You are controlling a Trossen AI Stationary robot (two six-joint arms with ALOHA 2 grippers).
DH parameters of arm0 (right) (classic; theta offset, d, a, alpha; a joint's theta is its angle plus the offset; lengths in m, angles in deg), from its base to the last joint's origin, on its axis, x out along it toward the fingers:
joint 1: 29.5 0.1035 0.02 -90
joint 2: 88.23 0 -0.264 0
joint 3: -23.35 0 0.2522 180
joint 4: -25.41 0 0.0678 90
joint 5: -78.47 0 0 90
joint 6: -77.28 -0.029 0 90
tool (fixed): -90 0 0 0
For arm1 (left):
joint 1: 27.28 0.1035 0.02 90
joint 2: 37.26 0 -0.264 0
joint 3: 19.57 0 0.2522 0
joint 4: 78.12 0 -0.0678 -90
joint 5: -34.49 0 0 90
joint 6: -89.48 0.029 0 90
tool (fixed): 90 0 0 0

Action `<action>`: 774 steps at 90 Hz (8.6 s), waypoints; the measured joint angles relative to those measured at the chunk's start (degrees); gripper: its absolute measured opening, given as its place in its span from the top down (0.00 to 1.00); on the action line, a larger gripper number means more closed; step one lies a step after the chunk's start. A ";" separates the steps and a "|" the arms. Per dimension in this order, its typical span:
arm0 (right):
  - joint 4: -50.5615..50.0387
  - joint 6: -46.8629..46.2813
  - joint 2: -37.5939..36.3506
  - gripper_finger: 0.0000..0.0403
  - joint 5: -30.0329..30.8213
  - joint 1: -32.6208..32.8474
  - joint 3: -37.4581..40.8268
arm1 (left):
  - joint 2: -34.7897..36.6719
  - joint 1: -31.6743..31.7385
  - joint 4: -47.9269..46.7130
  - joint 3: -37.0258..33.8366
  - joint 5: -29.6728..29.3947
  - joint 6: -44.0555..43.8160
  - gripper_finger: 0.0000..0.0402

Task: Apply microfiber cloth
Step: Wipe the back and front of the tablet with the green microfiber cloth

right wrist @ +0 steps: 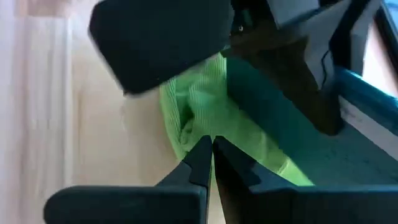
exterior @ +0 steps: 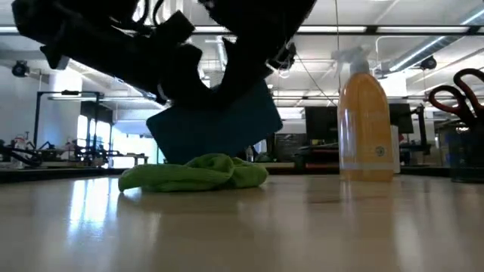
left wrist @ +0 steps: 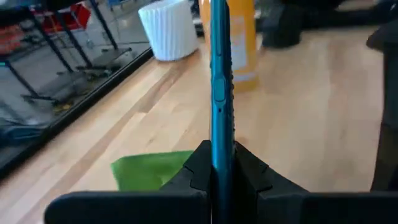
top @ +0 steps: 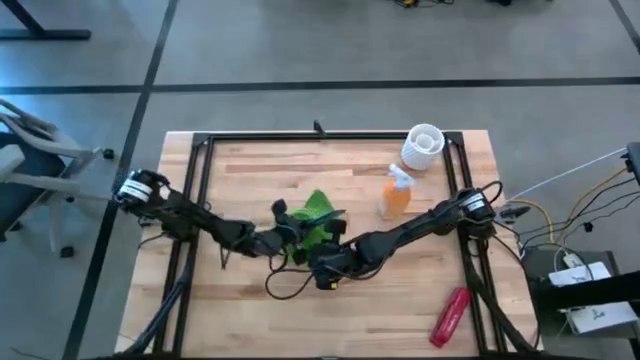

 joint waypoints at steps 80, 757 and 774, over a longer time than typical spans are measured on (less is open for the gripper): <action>-2.20 -0.46 -0.79 1.00 1.92 -1.81 0.00 | 16.61 -0.62 -45.43 3.95 -4.66 -4.38 0.97; 25.49 6.30 13.68 1.00 -43.27 -21.47 -0.44 | 14.34 3.73 -11.44 -22.92 11.72 -9.19 0.85; 25.05 8.58 13.57 1.00 -43.52 -20.67 -0.42 | 19.52 2.77 -12.28 -22.99 11.89 -7.11 0.85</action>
